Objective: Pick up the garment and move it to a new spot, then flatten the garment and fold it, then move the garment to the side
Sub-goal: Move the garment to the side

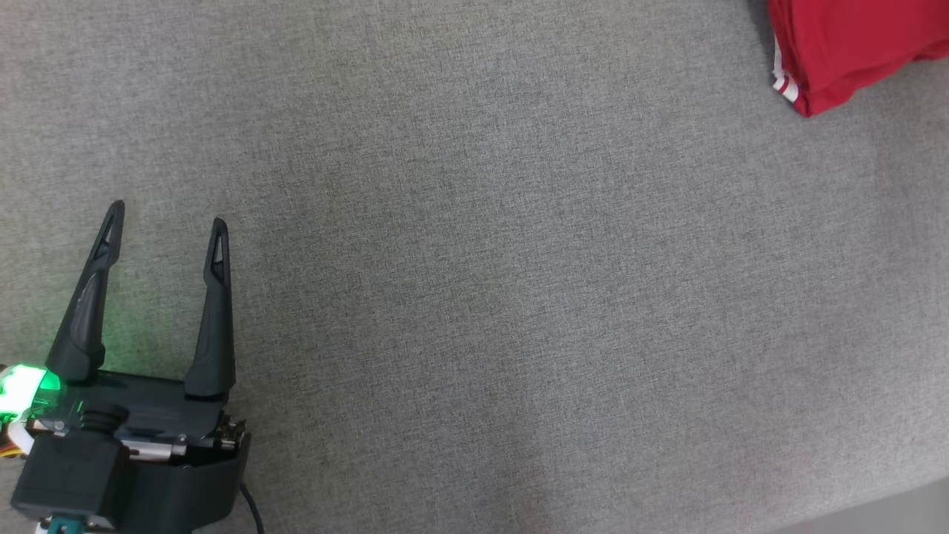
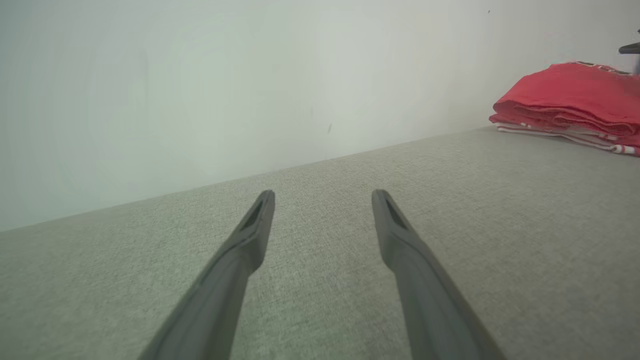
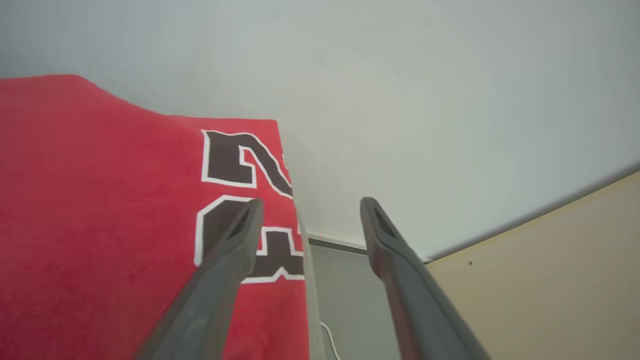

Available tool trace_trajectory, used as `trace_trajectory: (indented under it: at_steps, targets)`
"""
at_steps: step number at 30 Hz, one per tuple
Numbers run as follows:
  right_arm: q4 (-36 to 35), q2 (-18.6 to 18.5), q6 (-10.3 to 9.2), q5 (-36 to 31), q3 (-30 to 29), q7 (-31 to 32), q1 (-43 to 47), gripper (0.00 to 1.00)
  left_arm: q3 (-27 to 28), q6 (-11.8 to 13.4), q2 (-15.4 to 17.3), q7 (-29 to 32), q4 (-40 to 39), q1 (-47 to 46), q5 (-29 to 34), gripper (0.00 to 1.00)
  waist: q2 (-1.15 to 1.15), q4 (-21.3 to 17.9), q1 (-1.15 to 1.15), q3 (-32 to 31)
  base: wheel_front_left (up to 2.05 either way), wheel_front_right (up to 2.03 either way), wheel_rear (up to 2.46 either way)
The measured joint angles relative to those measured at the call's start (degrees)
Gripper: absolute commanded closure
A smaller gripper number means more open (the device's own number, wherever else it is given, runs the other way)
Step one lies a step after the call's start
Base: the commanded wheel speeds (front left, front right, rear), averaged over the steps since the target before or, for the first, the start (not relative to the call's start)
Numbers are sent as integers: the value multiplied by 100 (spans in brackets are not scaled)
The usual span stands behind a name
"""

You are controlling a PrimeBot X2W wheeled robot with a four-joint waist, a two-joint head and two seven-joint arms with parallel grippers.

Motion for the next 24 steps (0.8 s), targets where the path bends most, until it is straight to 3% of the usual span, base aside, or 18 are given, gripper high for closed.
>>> trace_trajectory:
  at_steps: [15, 24]
  targets:
    - [-367, 271, 0, -207, -411, -376, 408, 0, 80, 175, -301, 0, 592, 126, -274, 0, -1, 193, 0, -615, 0, 0, 0]
    - [-859, 837, 0, -205, -799, -703, 1031, 0, 300, 244, -584, 0, 993, 538, -390, 0, -1, 550, -1, -1278, 0, 0, 0]
